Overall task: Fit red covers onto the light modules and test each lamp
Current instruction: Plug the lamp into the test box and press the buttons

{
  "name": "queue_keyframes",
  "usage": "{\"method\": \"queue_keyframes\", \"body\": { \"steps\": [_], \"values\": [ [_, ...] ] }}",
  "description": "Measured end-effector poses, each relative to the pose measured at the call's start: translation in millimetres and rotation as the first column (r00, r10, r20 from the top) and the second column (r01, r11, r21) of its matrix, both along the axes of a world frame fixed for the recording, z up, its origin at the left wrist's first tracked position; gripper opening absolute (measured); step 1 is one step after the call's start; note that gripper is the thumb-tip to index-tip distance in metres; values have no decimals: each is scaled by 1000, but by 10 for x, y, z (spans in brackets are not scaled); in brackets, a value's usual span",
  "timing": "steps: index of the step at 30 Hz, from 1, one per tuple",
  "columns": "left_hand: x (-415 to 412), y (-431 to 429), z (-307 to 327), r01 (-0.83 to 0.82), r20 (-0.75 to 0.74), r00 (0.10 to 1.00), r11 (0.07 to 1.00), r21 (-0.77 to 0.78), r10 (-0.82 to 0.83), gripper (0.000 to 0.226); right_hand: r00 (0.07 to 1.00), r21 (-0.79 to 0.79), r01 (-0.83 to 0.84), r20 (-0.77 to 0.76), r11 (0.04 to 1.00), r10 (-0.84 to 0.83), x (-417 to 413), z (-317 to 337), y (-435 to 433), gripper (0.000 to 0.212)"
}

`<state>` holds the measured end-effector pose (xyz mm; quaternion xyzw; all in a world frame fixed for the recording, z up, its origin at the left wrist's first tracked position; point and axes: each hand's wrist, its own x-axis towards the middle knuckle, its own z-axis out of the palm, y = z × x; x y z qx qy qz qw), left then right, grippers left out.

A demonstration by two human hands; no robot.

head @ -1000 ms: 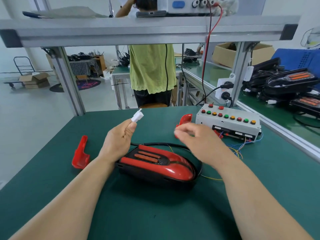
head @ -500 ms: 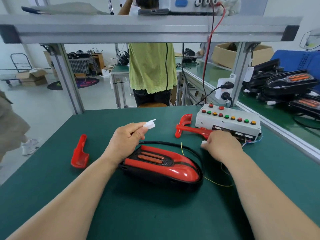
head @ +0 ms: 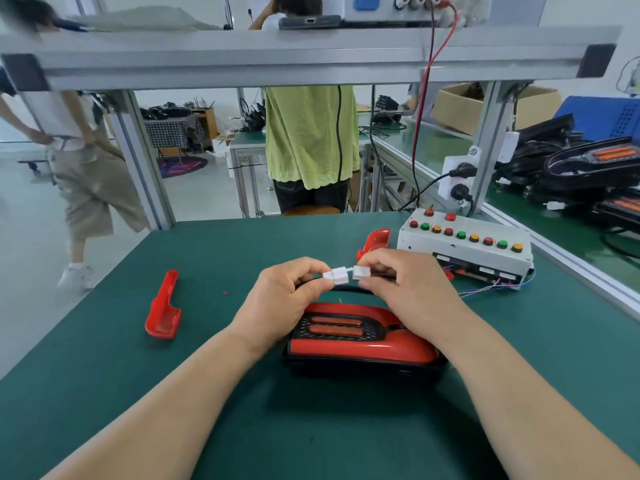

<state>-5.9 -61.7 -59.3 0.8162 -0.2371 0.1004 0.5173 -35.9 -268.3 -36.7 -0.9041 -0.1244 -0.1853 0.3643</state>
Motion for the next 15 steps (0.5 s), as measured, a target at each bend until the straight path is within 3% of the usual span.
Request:
{"method": "queue_keyframes", "body": {
  "steps": [6, 11, 15],
  "values": [
    [-18, -5, 49, 17, 49, 999, 997, 74, -21, 16, 995, 87, -79, -47, 993, 84, -4, -19, 4, 14],
    [-74, -17, 107, 10, 124, 992, 990, 138, -27, 11, 987, 60, -119, -100, 991, 124, -29, 4, 0, 14],
    [-104, -14, 133, 18, 148, 988, 988, 154, -41, 11, 981, 57, -110, -155, 992, 118, -26, 8, -21, 27]
  ]
}}
